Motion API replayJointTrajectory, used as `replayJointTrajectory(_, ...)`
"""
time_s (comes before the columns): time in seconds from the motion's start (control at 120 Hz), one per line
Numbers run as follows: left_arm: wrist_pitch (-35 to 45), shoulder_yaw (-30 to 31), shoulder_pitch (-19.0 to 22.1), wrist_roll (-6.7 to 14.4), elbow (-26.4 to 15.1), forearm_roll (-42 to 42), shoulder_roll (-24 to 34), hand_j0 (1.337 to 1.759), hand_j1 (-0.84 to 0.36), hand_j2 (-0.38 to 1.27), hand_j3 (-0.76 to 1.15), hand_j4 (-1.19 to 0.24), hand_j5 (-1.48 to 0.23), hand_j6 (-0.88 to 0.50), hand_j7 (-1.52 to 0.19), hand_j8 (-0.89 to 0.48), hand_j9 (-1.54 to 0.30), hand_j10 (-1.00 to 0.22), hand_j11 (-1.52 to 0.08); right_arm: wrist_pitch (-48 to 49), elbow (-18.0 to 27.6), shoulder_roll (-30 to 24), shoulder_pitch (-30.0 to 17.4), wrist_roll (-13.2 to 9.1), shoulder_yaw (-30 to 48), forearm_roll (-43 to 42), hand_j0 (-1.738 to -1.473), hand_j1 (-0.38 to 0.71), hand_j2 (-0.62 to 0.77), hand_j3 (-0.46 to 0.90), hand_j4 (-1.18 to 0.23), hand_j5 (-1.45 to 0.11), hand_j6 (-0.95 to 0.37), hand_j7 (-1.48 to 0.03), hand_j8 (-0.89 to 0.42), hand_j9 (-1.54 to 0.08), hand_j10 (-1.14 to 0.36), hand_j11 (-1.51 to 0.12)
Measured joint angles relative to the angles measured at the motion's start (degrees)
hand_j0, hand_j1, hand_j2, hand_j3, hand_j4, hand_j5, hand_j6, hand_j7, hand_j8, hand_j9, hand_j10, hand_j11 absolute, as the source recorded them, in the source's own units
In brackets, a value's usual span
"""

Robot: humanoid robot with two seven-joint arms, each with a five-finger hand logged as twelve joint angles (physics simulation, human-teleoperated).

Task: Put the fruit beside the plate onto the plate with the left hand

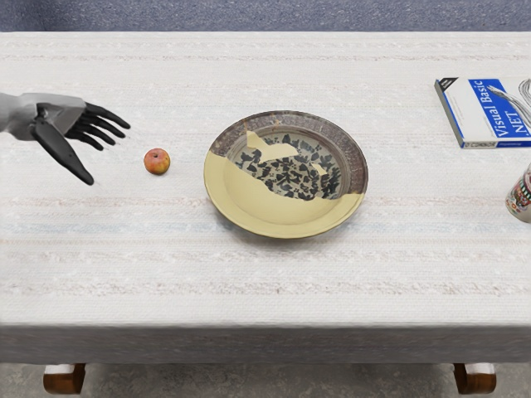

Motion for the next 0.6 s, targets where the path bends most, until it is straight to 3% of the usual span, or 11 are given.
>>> replayJointTrajectory(0.208, 0.0, 0.1, 0.1, 0.8, 0.0, -0.1, -0.6, 1.658, 0.05, 0.05, 0.00, -0.26, -0.33, -0.26, -0.33, -0.26, -0.33, -0.25, -0.33, 0.0, 0.0, 0.0, 0.1, 0.0, 0.0, 0.0, -1.658, -0.31, -0.01, 0.00, -0.04, -0.05, -0.04, -0.05, -0.04, -0.05, -0.04, -0.05)
replayJointTrajectory(0.25, 0.0, 0.1, -1.8, 4.4, -0.8, 0.0, -1.1, 1.658, 0.05, 0.05, 0.00, -0.26, -0.33, -0.26, -0.33, -0.26, -0.33, -0.25, -0.33, 0.0, 0.0, 0.0, 0.1, 0.0, 0.0, 0.0, -1.658, -0.31, -0.01, 0.00, -0.04, -0.05, -0.04, -0.05, -0.04, -0.05, -0.04, -0.05)
replayJointTrajectory(0.325, 0.0, 0.2, -5.2, 14.5, -1.9, 0.1, -1.6, 1.658, 0.05, 0.05, 0.00, -0.25, -0.33, -0.26, -0.33, -0.26, -0.33, -0.25, -0.33, 0.0, 0.0, 0.0, 0.2, 0.0, 0.1, 0.0, -1.658, -0.31, -0.01, 0.00, -0.04, -0.05, -0.04, -0.05, -0.04, -0.05, -0.04, -0.05)
replayJointTrajectory(0.383, 0.0, 0.1, -5.7, 19.3, -2.7, 3.3, -2.4, 1.658, 0.05, 0.05, 0.00, -0.25, -0.33, -0.26, -0.33, -0.26, -0.33, -0.25, -0.33, 0.0, 0.0, 0.0, 0.3, -0.1, 0.2, 0.0, -1.658, -0.31, -0.01, 0.00, -0.04, -0.05, -0.04, -0.05, -0.04, -0.05, -0.04, -0.05)
replayJointTrajectory(0.475, 0.0, 0.1, -5.6, 23.0, -7.3, 13.6, -3.8, 1.658, 0.05, 0.05, 0.00, -0.26, -0.33, -0.26, -0.33, -0.26, -0.33, -0.25, -0.33, 0.0, 0.0, 0.0, 0.3, -0.1, 0.2, -0.1, -1.658, -0.31, -0.01, 0.00, -0.04, -0.05, -0.04, -0.05, -0.04, -0.05, -0.04, -0.05)
replayJointTrajectory(0.6, 0.8, 0.2, -5.3, 24.8, -10.6, 23.4, -8.9, 1.658, 0.05, 0.05, 0.00, -0.26, -0.33, -0.26, -0.33, -0.26, -0.33, -0.26, -0.33, 0.0, 0.0, 0.0, 0.4, -0.1, 0.2, 0.0, -1.658, -0.31, -0.01, 0.00, -0.04, -0.05, -0.04, -0.05, -0.04, -0.05, -0.04, -0.05)
